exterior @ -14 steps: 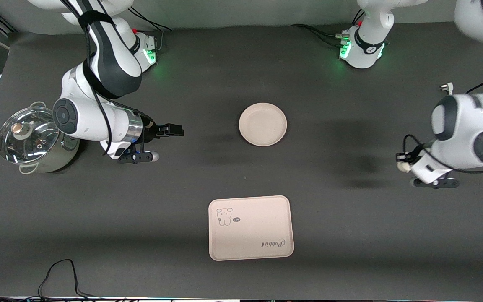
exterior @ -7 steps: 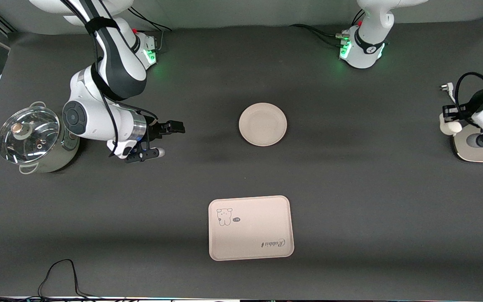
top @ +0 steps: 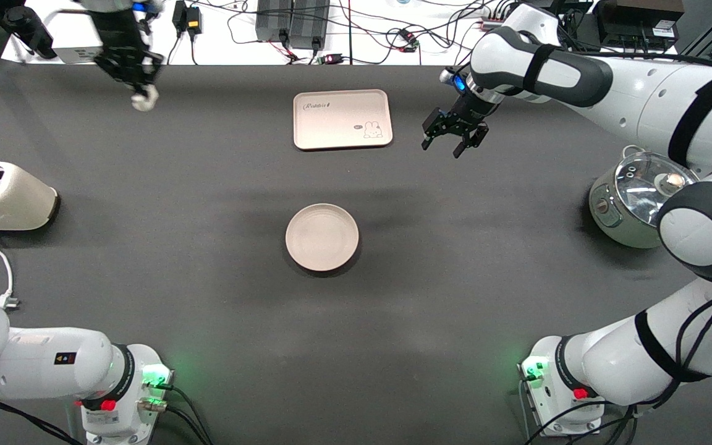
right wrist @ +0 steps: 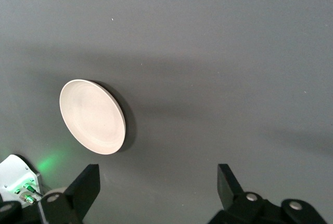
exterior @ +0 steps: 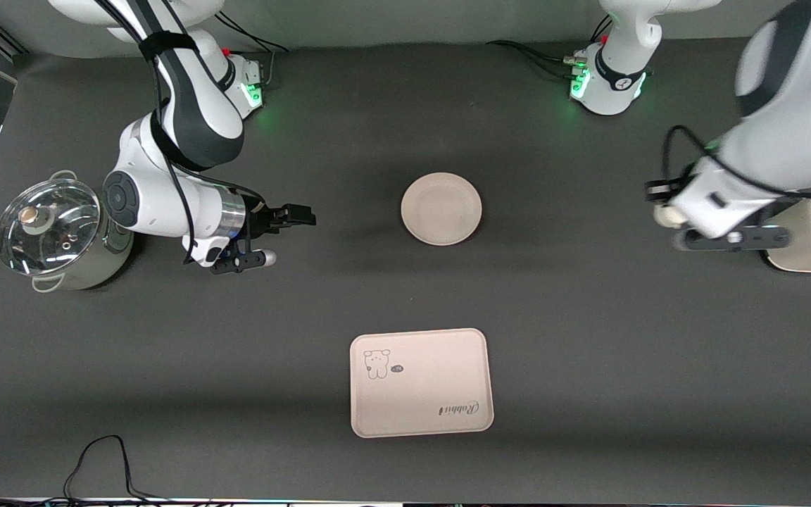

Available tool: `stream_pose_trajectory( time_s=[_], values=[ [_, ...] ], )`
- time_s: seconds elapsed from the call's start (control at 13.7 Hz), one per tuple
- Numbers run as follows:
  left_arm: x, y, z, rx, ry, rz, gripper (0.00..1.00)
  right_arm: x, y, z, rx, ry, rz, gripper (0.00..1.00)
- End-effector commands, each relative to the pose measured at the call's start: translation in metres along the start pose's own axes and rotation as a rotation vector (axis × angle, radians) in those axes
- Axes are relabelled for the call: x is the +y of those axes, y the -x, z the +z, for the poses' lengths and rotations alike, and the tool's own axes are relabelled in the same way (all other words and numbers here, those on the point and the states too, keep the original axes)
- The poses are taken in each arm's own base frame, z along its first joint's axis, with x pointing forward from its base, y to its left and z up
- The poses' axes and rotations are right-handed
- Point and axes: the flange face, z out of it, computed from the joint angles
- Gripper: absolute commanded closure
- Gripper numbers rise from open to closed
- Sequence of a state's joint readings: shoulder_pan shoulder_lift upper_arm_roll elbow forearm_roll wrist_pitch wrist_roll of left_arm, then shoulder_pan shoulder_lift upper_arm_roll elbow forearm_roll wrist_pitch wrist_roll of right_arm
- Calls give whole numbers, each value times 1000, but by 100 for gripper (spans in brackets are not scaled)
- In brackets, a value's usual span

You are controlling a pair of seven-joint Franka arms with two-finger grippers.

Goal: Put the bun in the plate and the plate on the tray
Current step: 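Carry the bun with the left gripper over the white plate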

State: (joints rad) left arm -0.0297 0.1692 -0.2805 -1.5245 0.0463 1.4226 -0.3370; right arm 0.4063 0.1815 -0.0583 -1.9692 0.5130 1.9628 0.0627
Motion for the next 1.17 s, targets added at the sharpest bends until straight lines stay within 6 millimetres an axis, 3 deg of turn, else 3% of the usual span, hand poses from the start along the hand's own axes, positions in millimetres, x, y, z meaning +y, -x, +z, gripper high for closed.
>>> stream_pose_trajectory(
  time_s=[0.0,0.29,0.36,0.51,0.66,0.8,1.09],
  values=[
    [80,8,18,13,8,-78,92,-2,9,-6,21,-39,15,0],
    [203,30,64,15,33,-161,91,0,8,2,39,-62,59,0],
    [233,34,83,15,44,-184,91,-3,8,6,35,-62,65,0],
    [274,33,127,16,56,-181,91,-4,7,2,43,-69,68,0],
    [299,41,172,33,76,-154,91,-4,8,-3,39,-73,113,0],
    [308,56,215,46,85,-136,91,-9,9,-2,31,-74,234,0],
    [315,94,283,72,116,-84,90,-9,5,0,45,-73,226,0]
  ],
)
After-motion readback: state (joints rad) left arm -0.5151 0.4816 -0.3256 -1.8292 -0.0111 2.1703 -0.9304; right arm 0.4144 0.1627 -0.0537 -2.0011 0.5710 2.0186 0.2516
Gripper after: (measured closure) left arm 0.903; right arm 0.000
